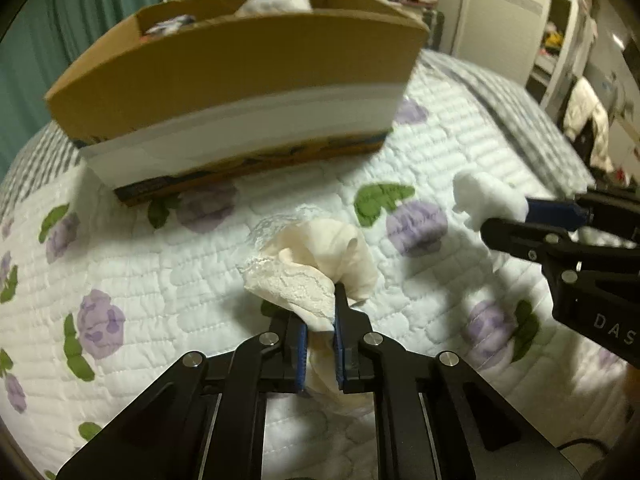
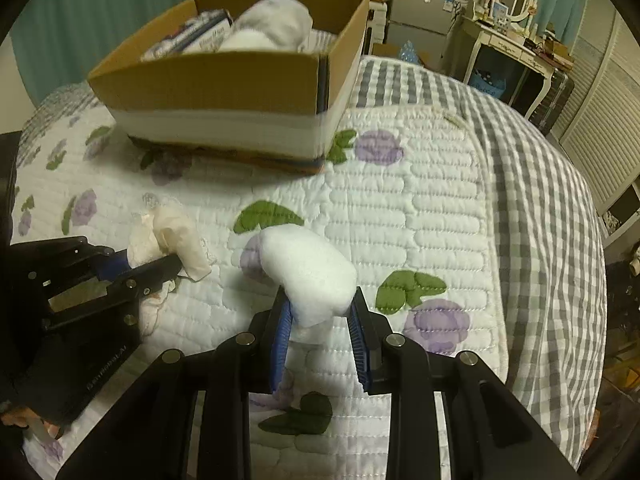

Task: Organize soft objects
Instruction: 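Grasp the white lace-trimmed cloth with the left gripper while the right grasps the white sock, then lift both items and carry them over the box with both grippers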

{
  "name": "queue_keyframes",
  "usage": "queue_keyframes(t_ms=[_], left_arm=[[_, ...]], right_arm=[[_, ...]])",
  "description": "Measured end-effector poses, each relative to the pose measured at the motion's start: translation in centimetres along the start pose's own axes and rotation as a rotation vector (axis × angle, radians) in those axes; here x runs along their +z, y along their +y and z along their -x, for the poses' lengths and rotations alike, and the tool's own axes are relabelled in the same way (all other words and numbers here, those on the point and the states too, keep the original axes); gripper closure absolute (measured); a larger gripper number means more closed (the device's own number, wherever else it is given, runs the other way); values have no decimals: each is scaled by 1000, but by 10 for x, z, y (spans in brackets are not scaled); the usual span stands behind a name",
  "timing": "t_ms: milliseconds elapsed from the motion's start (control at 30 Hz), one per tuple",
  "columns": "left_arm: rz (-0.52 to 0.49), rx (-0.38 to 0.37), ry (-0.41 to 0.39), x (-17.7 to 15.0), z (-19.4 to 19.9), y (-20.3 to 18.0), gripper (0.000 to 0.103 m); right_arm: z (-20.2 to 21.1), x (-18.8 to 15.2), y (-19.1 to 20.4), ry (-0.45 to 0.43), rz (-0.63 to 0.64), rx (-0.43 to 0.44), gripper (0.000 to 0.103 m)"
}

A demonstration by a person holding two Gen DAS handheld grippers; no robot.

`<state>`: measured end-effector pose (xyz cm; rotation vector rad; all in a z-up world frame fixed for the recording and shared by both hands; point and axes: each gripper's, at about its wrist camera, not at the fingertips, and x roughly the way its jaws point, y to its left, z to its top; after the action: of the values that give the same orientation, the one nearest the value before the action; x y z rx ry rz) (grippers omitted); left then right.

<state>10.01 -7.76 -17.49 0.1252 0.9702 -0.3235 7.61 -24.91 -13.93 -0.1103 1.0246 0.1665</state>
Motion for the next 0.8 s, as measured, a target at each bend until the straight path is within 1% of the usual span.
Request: queue_keyframes(t_ms=[133, 200, 233, 267, 333, 467, 500, 533, 633, 733, 767, 800], left_arm=[[13, 12, -45, 4, 21, 5, 94], [16, 25, -61, 8, 29, 7, 94], [23, 22, -69, 10, 34, 7, 94], [29, 17, -76, 11, 39, 7, 94], [34, 20, -100, 15, 51, 8, 94], [33, 35, -173, 25, 85, 6, 94], [33, 34, -193, 26, 93, 6, 94], [32, 35, -214, 28, 102, 5, 94], [27, 46, -282, 32, 128, 4, 94], [29, 38, -341, 36, 157, 7, 94], [23, 47, -359, 37, 164, 7, 94], [18, 59, -378, 37, 172, 7, 94]], right_arm=[[23, -3, 1, -40, -22, 11, 76], [35, 2, -3, -70, -33, 22, 76], [44, 2, -1, -90, -36, 31, 76], [43, 12, 8, -104, -36, 36, 76], [53, 15, 16, -134, -31, 34, 76], [72, 36, 33, -185, -22, 13, 76], [80, 35, 36, -205, -17, 7, 76], [88, 42, 40, -224, -14, 2, 76], [122, 45, 48, -292, -9, 2, 76], [148, 52, 56, -346, -7, 1, 76], [150, 62, 55, -357, -10, 4, 76], [158, 65, 58, -367, -15, 8, 76]])
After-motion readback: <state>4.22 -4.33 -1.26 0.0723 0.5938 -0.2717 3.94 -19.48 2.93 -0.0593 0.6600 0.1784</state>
